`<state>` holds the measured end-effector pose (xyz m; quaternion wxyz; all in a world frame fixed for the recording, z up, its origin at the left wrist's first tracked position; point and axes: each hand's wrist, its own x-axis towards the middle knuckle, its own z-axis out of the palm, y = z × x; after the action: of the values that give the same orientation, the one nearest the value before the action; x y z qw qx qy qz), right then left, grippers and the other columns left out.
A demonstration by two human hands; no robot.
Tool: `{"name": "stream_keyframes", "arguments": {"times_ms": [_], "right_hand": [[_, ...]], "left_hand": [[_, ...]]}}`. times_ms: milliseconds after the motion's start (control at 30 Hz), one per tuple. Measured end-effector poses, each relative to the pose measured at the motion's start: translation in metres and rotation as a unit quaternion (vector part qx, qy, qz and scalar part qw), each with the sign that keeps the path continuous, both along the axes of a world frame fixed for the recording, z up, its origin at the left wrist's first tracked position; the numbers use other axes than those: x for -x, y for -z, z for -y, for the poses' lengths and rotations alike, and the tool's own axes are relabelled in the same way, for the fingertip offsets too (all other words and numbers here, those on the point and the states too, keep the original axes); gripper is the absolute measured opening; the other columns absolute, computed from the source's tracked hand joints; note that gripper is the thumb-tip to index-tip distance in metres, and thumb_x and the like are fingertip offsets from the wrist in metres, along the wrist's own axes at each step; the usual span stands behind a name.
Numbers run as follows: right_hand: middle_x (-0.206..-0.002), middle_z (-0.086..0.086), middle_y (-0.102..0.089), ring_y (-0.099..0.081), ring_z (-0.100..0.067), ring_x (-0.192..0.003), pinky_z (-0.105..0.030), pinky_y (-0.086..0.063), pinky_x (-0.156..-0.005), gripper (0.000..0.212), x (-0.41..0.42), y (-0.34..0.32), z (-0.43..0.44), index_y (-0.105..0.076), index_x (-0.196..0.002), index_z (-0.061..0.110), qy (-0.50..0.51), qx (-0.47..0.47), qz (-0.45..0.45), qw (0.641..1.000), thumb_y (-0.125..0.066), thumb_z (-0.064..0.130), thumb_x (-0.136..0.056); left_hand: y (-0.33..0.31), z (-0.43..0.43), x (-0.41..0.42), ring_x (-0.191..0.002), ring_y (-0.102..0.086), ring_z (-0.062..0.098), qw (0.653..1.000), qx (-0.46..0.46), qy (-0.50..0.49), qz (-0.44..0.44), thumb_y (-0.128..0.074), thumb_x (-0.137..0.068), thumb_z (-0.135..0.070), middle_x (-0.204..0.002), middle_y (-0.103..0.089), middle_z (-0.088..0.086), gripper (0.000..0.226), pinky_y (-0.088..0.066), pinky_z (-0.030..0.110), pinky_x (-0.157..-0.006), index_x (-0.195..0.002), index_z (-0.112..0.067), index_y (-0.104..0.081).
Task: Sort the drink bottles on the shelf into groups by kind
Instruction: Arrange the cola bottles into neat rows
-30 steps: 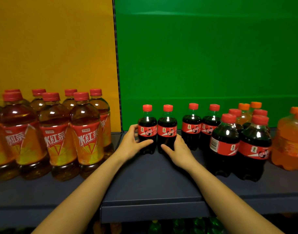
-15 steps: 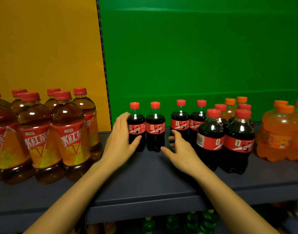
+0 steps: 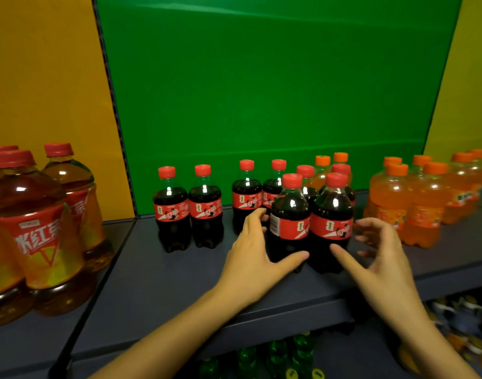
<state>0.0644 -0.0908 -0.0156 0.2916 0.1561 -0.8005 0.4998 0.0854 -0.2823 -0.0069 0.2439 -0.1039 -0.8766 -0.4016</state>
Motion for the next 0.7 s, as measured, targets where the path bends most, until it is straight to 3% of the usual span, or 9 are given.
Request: {"name": "stream_keyframes", "arguments": {"times_ms": [100, 233, 367, 533, 600, 700], "right_hand": [[-0.118, 0.003, -0.046, -0.051, -0.014, -0.103, -0.028, -0.044, -0.083, 0.065, 0.009, 0.005, 0.000, -0.036, -0.120, 0.025, -0.031, -0.005, 0.054, 0.998, -0.077, 0.026, -0.070], [-0.117, 0.010, -0.047, -0.050, -0.010, -0.104, -0.023, -0.039, -0.085, 0.072, 0.016, 0.010, 0.003, -0.030, -0.121, 0.030, -0.062, 0.012, 0.081, 0.995, -0.078, 0.030, -0.067], [-0.120, 0.009, -0.047, -0.048, -0.010, -0.108, -0.024, -0.040, -0.089, 0.080, 0.020, 0.014, 0.005, -0.030, -0.131, 0.021, -0.067, 0.005, 0.095, 0.993, -0.077, 0.034, -0.068], [-0.122, 0.006, -0.051, -0.050, -0.012, -0.110, -0.031, -0.043, -0.094, 0.074, 0.021, 0.014, 0.005, -0.034, -0.128, 0.023, -0.073, 0.022, 0.095, 0.993, -0.076, 0.034, -0.069], [-0.119, 0.008, -0.051, -0.051, -0.011, -0.107, -0.028, -0.042, -0.090, 0.068, 0.017, 0.014, 0.003, -0.035, -0.122, 0.028, -0.082, 0.033, 0.089, 0.992, -0.077, 0.032, -0.069], [-0.110, 0.015, -0.049, -0.048, -0.004, -0.098, -0.016, -0.037, -0.081, 0.065, 0.010, 0.014, -0.002, -0.032, -0.117, 0.033, -0.105, 0.025, 0.081, 0.991, -0.076, 0.033, -0.070]], "left_hand": [[0.003, -0.011, 0.011, -0.122, -0.045, 0.007, 0.999, -0.032, 0.000, 0.006, -0.073, -0.065, -0.055, -0.137, -0.041, -0.010, 0.091, -0.042, 0.033, -0.103, -0.135, -0.024, -0.024], [0.004, -0.017, 0.019, -0.112, -0.051, 0.007, 0.998, -0.057, -0.023, -0.004, -0.078, -0.061, -0.051, -0.126, -0.047, -0.009, 0.082, -0.047, 0.033, -0.095, -0.126, -0.024, -0.033], [0.006, -0.021, 0.024, -0.107, -0.052, 0.008, 0.998, -0.054, -0.037, -0.001, -0.080, -0.060, -0.048, -0.116, -0.049, -0.008, 0.072, -0.046, 0.033, -0.094, -0.116, -0.021, -0.042], [0.008, -0.019, 0.026, -0.106, -0.055, 0.009, 0.997, -0.069, -0.032, 0.000, -0.079, -0.064, -0.043, -0.113, -0.057, -0.004, 0.063, -0.047, 0.036, -0.095, -0.113, -0.019, -0.048], [0.008, -0.013, 0.023, -0.106, -0.058, 0.007, 0.996, -0.090, -0.012, 0.010, -0.080, -0.066, -0.039, -0.113, -0.060, -0.006, 0.060, -0.048, 0.037, -0.096, -0.115, -0.022, -0.050], [0.007, 0.000, 0.010, -0.105, -0.060, 0.003, 0.993, -0.119, 0.007, 0.020, -0.080, -0.067, -0.027, -0.112, -0.063, -0.011, 0.054, -0.048, 0.026, -0.094, -0.113, -0.027, -0.051]]}}
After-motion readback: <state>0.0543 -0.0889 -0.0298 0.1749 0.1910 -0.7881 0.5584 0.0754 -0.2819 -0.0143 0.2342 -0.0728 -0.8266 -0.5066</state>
